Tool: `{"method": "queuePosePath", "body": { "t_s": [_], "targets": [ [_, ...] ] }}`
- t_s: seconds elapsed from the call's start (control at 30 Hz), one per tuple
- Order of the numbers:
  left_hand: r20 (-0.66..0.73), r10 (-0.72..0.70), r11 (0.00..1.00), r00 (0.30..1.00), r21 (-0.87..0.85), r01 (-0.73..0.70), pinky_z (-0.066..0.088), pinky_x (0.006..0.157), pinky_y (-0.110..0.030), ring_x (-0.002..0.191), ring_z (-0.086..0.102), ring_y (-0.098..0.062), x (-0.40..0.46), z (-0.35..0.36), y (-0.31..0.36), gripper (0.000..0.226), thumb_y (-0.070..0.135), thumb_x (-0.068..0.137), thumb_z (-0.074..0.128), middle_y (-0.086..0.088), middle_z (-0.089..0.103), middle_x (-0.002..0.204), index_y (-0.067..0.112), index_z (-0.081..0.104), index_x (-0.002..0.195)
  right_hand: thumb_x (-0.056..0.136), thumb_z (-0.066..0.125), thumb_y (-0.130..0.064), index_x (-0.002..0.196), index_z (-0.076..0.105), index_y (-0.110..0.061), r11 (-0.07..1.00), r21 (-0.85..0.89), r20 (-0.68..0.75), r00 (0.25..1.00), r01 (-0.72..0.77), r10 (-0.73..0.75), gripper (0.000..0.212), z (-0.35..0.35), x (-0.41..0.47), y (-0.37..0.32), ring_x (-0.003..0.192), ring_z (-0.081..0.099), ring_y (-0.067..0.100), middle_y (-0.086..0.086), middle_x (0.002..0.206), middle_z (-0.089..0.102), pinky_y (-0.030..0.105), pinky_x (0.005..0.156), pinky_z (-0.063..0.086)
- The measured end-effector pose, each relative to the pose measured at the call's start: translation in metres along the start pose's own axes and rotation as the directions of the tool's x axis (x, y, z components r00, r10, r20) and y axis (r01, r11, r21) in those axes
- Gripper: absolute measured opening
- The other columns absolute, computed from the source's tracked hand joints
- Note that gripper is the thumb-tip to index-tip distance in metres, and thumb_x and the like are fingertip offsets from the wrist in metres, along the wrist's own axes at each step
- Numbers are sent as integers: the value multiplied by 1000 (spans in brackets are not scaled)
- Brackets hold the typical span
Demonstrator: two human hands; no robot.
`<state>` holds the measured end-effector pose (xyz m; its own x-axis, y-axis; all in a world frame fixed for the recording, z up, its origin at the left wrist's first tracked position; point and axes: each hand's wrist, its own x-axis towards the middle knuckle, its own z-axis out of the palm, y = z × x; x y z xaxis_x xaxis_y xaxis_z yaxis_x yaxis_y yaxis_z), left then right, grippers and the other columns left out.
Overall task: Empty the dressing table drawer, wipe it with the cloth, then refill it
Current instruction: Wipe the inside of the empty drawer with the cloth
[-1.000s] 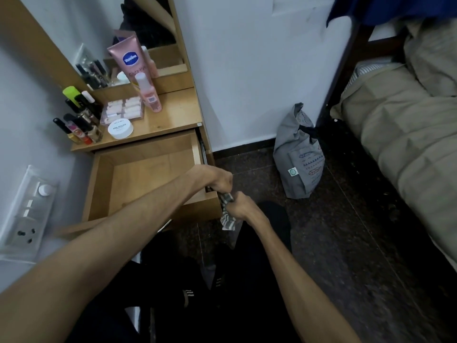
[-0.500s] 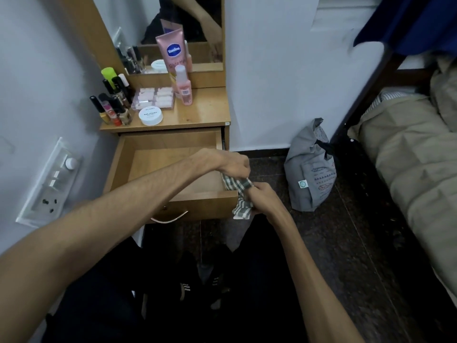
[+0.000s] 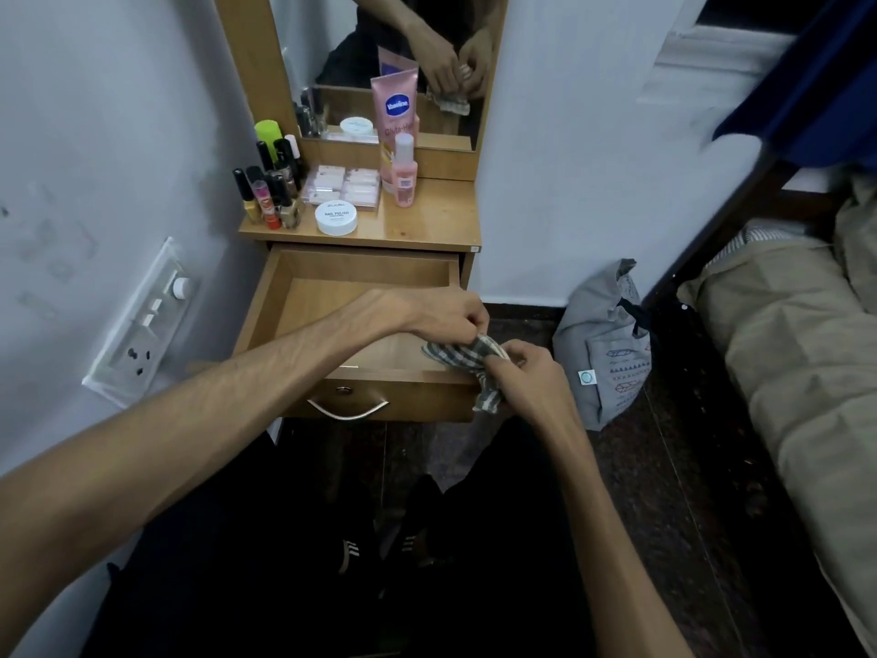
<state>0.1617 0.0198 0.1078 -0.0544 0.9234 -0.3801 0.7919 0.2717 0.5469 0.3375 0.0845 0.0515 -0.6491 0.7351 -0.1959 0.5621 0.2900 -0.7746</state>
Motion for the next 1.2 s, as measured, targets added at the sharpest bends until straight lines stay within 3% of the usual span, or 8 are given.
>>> {"method": "queuePosePath", "body": {
  "t_s": [0.13,0.27,0.33,0.4,0.57,0.83,1.07,1.2],
  "targets": [
    [-94,3,1000,996,-14,-4,43,64,-33,71,53,-12,-26,8,-27,20,8,82,52,4,61,77,22,61,71,79,64,-48,81,63,-27,971,-203,-70,987,128,-144,21,28,-20,-23,57,52,-3,-12,61,61,11,47,29],
    [-205,-24,1000,979,7,26,47,62,-42,62,51,-12,-62,14,-59,17,6,68,50,7,58,62,18,62,66,77,69,-42,86,58,-25,971,-161,-21,983,178,-184,22,67,-32,-46,50,53,-1,-14,60,55,4,49,38],
    [-250,-40,999,968,-9,39,46,59,-39,60,52,-12,-79,16,-73,17,6,62,48,5,59,61,15,62,67,74,69,-42,83,56,-26,974,-97,13,979,204,-204,22,85,-35,-57,57,60,-6,-11,59,59,9,42,37],
    [-284,-77,997,956,-37,70,45,56,-39,58,53,-11,-97,17,-91,19,5,59,47,4,60,59,16,62,66,72,70,-43,81,54,-27,974,-70,56,976,215,-211,24,105,-36,-70,52,61,1,-8,61,63,13,38,33],
    [-376,-162,986,912,-101,134,51,64,-45,66,59,-16,-141,19,-132,22,8,56,46,4,63,62,17,63,65,71,70,-39,81,51,-26,963,-54,159,954,265,-253,25,149,-38,-99,52,64,10,-4,62,66,32,46,51],
    [-484,-306,946,820,-251,205,50,59,-33,61,58,-8,-180,28,-171,23,14,54,45,10,64,61,20,65,62,69,68,-40,84,52,-23,955,-77,240,935,285,-260,27,191,-38,-132,56,70,18,2,66,72,42,55,60],
    [-677,-410,912,611,-327,249,50,63,-39,67,58,-13,-200,48,-190,14,17,59,45,6,62,67,21,59,61,72,66,-33,77,55,-25,941,-45,315,898,337,-306,15,214,-42,-158,63,72,27,6,67,73,49,65,62],
    [-836,-394,914,380,-314,258,44,68,-38,76,55,-20,-216,64,-184,10,10,65,50,2,59,74,12,59,68,78,70,-28,82,65,-23,933,10,441,836,360,-327,9,218,-34,-168,67,73,25,6,72,76,43,68,61]
  ]
}}
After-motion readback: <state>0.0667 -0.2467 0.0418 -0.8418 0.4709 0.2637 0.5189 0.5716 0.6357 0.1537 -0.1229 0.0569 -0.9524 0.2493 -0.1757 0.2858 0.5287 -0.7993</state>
